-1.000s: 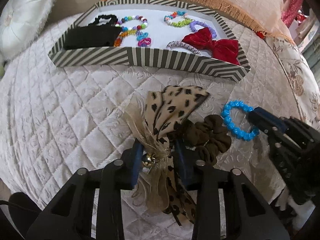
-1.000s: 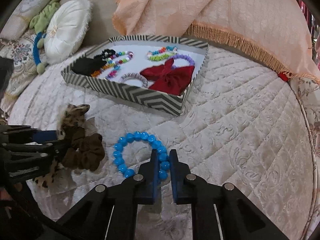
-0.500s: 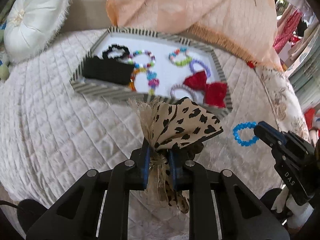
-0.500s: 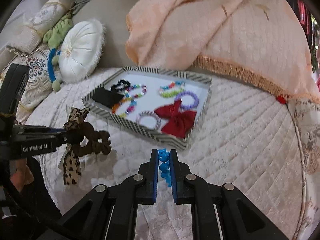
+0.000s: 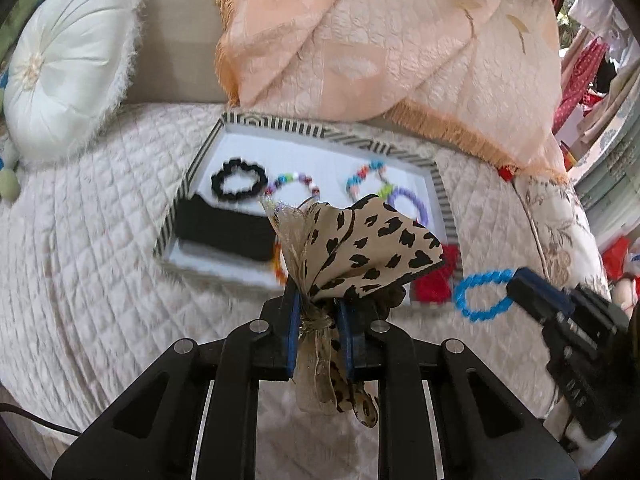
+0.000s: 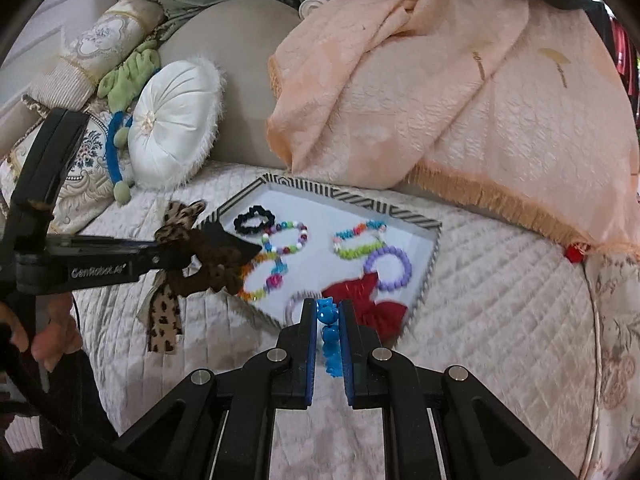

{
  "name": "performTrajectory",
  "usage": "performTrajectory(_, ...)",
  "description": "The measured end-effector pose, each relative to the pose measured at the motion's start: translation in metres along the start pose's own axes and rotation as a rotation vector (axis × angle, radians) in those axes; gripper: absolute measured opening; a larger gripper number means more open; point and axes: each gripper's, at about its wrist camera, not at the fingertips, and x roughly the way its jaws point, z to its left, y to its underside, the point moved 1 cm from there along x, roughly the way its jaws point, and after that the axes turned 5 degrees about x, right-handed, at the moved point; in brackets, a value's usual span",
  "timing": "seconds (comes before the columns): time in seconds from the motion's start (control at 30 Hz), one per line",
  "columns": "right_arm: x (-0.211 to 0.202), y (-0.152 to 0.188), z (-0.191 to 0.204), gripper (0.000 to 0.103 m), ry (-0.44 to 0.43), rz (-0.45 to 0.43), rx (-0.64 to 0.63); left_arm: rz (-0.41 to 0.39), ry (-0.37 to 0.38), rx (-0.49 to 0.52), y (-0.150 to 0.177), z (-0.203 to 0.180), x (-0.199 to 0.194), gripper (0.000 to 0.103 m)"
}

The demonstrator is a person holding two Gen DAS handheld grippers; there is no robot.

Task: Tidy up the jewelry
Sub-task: 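Carry the scrunchie and blue bracelet into the striped tray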

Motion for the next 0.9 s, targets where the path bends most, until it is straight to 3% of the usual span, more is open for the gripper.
performTrajectory(0.33, 0.077, -0.032, 0.003, 0.01, -0.074, 0.067, 0.049, 0.055, -0.022, -0.016, -0.07, 0.011, 0.059, 0.016)
performTrajectory(0.53, 0.126, -0.042, -0.005, 0.01, -0.124, 0.118, 0.122, 0.089, 0.006, -0.024, -0.099, 0.011, 0.103, 0.015)
performTrajectory(0.9, 0.16, -0.031, -0.029, 0.01, -0.001, 0.183, 0.131, 0.145, -0.055, -0.079, -0.111, 0.04, 0.168, 0.016)
